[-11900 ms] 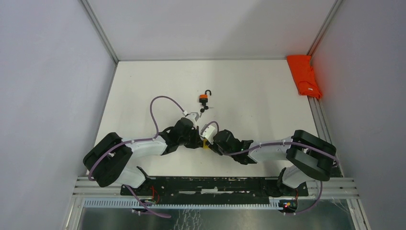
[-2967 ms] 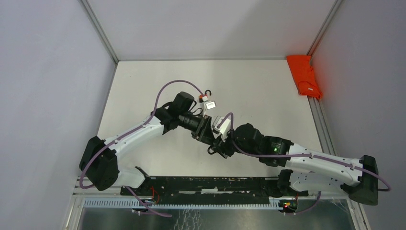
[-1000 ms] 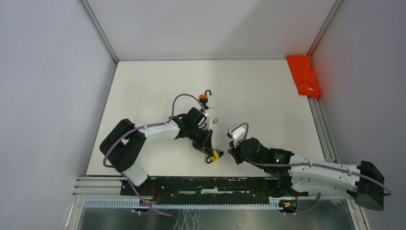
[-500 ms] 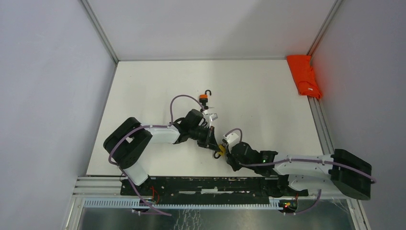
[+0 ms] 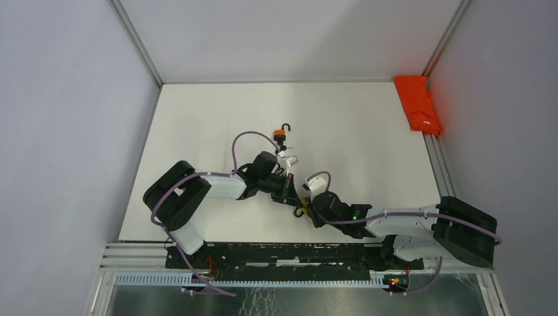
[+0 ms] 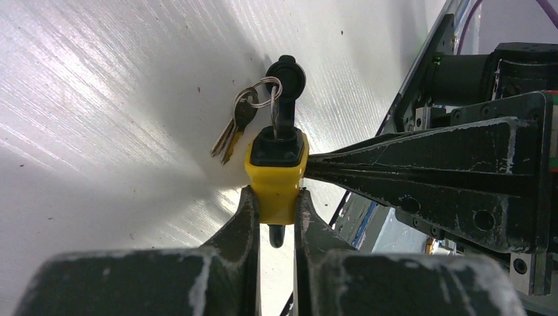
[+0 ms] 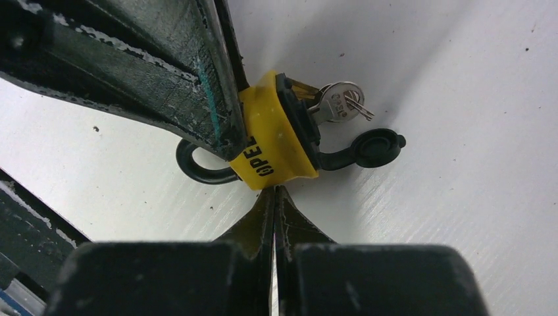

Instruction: Unlock with the key

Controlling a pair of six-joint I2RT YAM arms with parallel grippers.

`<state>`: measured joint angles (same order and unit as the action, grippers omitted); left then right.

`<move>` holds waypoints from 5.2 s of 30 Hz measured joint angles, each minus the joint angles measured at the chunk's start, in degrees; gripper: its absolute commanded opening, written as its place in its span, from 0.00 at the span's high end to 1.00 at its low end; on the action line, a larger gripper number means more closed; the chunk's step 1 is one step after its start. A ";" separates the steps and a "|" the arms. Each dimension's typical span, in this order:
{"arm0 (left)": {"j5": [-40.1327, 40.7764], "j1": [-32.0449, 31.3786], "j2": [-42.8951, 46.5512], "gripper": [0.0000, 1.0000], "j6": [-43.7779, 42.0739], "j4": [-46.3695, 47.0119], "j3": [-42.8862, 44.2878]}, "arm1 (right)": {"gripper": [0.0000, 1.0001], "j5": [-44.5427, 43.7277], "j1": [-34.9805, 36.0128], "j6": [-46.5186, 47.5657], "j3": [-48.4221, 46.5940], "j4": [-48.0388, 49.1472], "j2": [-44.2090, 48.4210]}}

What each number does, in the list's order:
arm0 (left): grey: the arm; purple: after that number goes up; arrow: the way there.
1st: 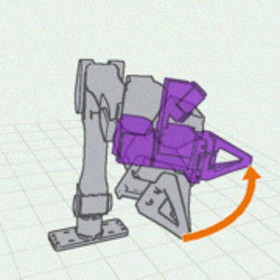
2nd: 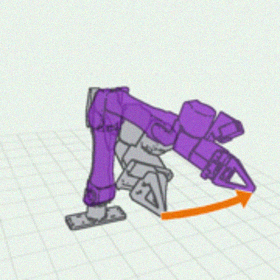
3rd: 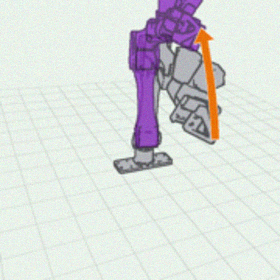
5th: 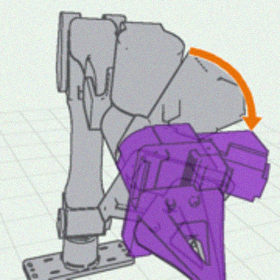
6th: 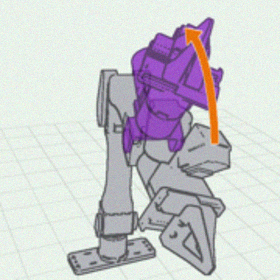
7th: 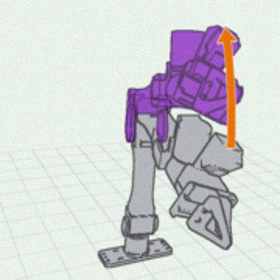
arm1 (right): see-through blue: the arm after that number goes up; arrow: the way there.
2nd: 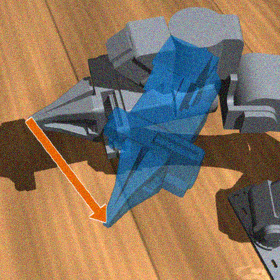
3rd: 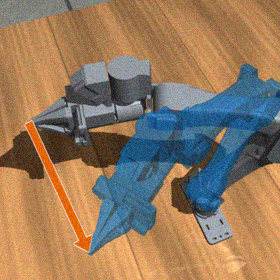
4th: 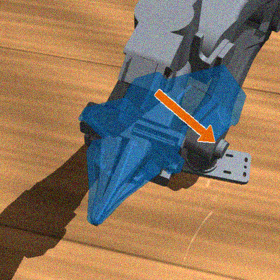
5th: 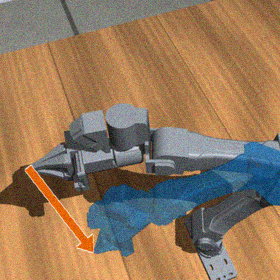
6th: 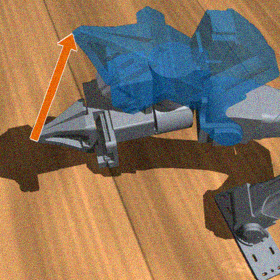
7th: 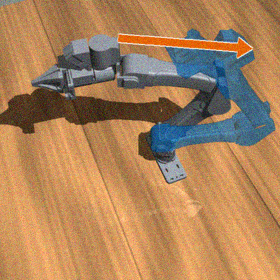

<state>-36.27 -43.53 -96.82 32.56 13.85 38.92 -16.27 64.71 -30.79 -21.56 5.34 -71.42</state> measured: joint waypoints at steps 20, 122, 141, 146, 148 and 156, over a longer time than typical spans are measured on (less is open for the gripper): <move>-1.68 0.61 -1.81 0.63 0.04 0.46 -0.35 | 1.00 0.57 -0.39 4.90 -1.16 0.92 -1.81; 47.74 -23.34 1.92 0.59 3.89 -36.96 18.25 | 0.96 6.71 -1.18 -0.15 4.87 3.61 7.91; 47.67 -26.38 -0.33 0.98 2.60 -30.32 17.97 | 0.91 -0.96 -1.07 -0.28 4.46 -6.29 21.44; 48.22 -27.67 1.31 0.98 -1.81 -33.70 18.03 | 0.87 -6.88 -0.96 -0.02 1.25 -12.28 32.52; 48.22 -27.98 3.69 0.98 -4.17 -37.35 18.23 | 0.86 -8.83 -0.96 -0.07 -0.70 -15.02 35.80; 41.57 -28.13 23.98 0.98 -17.42 -45.11 22.45 | 0.80 -11.39 -0.96 3.91 -9.86 -21.75 42.36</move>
<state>5.30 -71.66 -72.84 15.14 -31.27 61.36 -27.66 63.75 -26.87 -31.42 -16.40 -29.06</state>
